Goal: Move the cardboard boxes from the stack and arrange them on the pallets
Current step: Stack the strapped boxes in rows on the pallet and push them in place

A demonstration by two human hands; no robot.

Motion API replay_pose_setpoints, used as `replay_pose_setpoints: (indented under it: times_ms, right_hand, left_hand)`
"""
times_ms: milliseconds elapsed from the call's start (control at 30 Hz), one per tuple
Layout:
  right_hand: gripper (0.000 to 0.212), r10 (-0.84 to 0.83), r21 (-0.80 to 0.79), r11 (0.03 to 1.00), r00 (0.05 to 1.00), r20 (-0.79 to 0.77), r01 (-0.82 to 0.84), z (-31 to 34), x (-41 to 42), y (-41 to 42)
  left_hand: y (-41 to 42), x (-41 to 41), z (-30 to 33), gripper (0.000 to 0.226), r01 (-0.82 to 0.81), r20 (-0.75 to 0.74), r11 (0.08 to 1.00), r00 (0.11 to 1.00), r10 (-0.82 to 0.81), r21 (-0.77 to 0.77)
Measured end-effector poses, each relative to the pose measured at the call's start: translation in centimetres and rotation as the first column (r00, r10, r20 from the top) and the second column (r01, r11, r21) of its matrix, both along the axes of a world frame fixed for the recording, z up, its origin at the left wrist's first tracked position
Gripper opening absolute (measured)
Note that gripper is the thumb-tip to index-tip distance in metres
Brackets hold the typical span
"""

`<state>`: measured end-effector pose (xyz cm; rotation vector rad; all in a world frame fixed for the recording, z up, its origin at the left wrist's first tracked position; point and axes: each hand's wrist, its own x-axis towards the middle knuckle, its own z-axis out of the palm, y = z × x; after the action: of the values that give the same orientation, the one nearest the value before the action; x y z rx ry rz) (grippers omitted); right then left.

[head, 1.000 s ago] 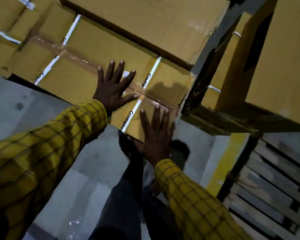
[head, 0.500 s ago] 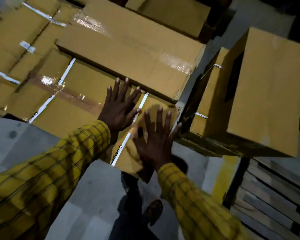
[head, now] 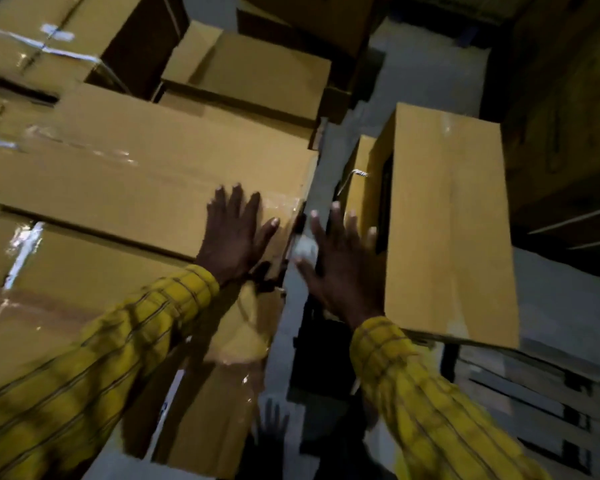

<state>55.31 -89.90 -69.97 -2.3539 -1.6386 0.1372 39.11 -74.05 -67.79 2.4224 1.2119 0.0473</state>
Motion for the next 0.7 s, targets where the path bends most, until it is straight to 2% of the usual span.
replay_pose_setpoints:
  times_ms: [67, 133, 200, 300, 400, 500, 600, 700]
  right_hand:
    - [0.078, -0.115, -0.009, 0.993, 0.993, 0.023, 0.115, 0.7, 6.9, -1.1]
    - [0.078, -0.214, -0.106, 0.97, 0.976, 0.045, 0.217, 1.0, 13.7, -1.8]
    - [0.079, -0.258, -0.213, 0.941, 0.965, 0.052, 0.263, 0.4, 19.3, -2.1]
    - [0.08, -0.264, -0.292, 0.916, 0.961, 0.079, 0.275, -1.0, 26.0, -2.6]
    - [0.082, -0.32, -0.335, 0.884, 0.944, 0.075, 0.326, -2.2, 30.8, -3.8]
    - [0.09, -0.409, -0.332, 0.863, 0.912, -0.018, 0.381, -2.8, 33.5, -5.0]
    - [0.1, -0.471, -0.303, 0.86, 0.868, -0.159, 0.411, -2.9, 34.7, -5.7]
    - [0.104, -0.535, -0.274, 0.838, 0.808, -0.245, 0.472, -2.3, 34.9, -4.9]
  left_hand:
    - [-0.9, 5.8, 0.4, 0.093, 0.108, 0.118, 0.991, 0.988, -0.098, -0.074]
    - [-2.2, 11.6, -0.1, 0.087, 0.208, 0.252, 0.974, 0.951, -0.179, -0.092]
    - [-3.8, 17.0, -0.7, 0.077, 0.218, 0.321, 0.968, 0.932, -0.169, -0.124]
    - [-5.8, 24.2, -1.3, 0.069, 0.143, 0.332, 0.929, 0.943, -0.022, -0.342]
    - [-6.3, 29.5, -3.4, 0.073, -0.015, 0.26, 0.873, 0.952, 0.161, -0.487]
    - [-6.0, 31.8, -5.3, 0.082, -0.13, 0.223, 0.806, 0.925, 0.309, -0.577]
    - [-6.1, 32.2, -6.6, 0.093, -0.152, 0.269, 0.729, 0.864, 0.426, -0.668]
    - [-6.2, 32.2, -6.3, 0.093, -0.164, 0.289, 0.674, 0.812, 0.507, -0.72]
